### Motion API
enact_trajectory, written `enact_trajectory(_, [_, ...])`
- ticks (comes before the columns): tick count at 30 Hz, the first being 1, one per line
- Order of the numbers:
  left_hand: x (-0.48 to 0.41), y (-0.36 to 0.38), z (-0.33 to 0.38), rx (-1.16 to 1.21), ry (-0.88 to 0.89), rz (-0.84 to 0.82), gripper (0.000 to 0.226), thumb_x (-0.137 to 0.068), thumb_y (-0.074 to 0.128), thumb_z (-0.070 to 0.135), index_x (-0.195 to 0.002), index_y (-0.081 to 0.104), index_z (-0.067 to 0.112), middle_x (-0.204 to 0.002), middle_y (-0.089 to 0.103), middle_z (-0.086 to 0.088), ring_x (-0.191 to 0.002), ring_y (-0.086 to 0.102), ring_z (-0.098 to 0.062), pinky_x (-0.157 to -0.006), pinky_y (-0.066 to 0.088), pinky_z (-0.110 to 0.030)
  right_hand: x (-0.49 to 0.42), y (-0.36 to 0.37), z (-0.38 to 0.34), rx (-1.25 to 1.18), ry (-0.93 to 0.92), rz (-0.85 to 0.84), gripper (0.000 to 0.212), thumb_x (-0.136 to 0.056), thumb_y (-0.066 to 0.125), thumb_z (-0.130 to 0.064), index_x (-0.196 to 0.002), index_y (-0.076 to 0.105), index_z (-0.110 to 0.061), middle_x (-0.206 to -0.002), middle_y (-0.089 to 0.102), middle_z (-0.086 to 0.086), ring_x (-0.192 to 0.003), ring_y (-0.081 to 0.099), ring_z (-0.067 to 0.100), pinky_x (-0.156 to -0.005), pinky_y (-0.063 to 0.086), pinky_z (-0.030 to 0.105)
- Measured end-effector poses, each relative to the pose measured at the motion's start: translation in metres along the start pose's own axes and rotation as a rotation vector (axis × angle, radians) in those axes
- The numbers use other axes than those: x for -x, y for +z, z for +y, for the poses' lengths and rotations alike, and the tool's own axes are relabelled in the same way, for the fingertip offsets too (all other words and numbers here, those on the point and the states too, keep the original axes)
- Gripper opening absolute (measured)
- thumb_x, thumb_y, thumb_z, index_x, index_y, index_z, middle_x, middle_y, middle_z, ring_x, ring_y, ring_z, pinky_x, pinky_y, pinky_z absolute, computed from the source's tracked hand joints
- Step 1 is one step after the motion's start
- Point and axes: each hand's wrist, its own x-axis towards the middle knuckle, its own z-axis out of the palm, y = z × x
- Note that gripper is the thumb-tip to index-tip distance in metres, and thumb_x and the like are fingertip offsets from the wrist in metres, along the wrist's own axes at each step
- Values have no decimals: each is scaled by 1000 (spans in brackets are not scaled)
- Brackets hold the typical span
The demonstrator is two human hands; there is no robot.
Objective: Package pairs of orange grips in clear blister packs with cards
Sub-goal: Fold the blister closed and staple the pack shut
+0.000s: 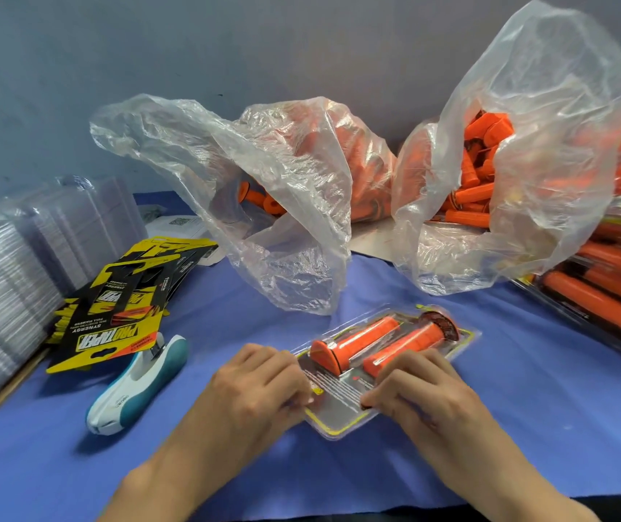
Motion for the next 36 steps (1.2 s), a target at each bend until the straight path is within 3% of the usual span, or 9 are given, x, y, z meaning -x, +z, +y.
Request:
enact_trajectory(5, [3,2,3,-7,8,-37,14,-97,59,22,-83,55,21,-85,58,7,-73,52,-16,-67,44,-25,3,-5,6,192,-29,-10,18,-89,63,-18,-89,58,-35,-97,59,-20,-90,56,9,-86,39,29])
enact_trajectory(12, [-7,26,39,-137,141,2,31,-97,64,28,-68,63,18,-69,55,3,-59,48,-19,-53,45,-30,-5,-15,12,368,80,-190,53,-51,77,8,-89,70,-27,-106,70,-15,-112,66,19,-89,53,32])
enact_trajectory(14, [-7,26,37,-151,78,9,28,-95,66,27,-68,63,18,-69,55,3,-59,49,-18,-52,45,-30,-4,-19,8,320,63,-152,51,-60,72,6,-96,71,-31,-108,69,-17,-105,67,16,-87,52,34])
enact_trajectory(17, [-9,24,35,-126,-12,1,25,-93,68,28,-71,64,18,-71,56,4,-63,53,-16,-52,46,-30,4,-15,-7,182,-58,-111,19,-94,54,-36,-108,66,-35,-106,63,-22,-99,60,3,-88,42,24])
enact_trajectory(19, [-10,25,38,-106,-25,-7,29,-97,62,34,-73,65,17,-73,57,4,-64,54,-16,-53,47,-29,9,-9,-10,269,-120,-130,27,-92,52,-49,-105,70,-33,-98,65,-18,-88,62,5,-83,43,22])
enact_trajectory(23, [-13,29,43,-98,-5,-3,29,-99,60,31,-74,63,18,-72,55,3,-63,50,-17,-55,46,-31,14,-6,0,351,-168,-32,19,-92,54,-25,-87,72,-26,-79,60,-8,-68,60,14,-70,45,23])
enact_trajectory(31, [-9,25,33,-60,99,-41,16,-97,62,15,-82,65,17,-79,56,4,-69,51,-21,-76,49,-32,26,-26,22,345,16,-80,21,-83,72,-13,-87,64,-31,-89,58,-17,-76,54,5,-70,34,10])
enact_trajectory(33, [-13,27,40,-74,124,-29,16,-96,63,12,-81,65,15,-77,55,2,-67,50,-21,-69,48,-31,26,-22,16,395,-5,-65,36,-70,82,-3,-87,66,-29,-90,60,-13,-79,55,8,-76,35,13])
enact_trajectory(36, [-20,30,53,-90,162,-7,20,-94,64,10,-74,63,15,-70,51,0,-62,43,-20,-70,43,-24,25,-14,0,367,-119,-32,15,-81,71,-15,-85,67,-28,-90,62,-11,-81,59,14,-78,42,23])
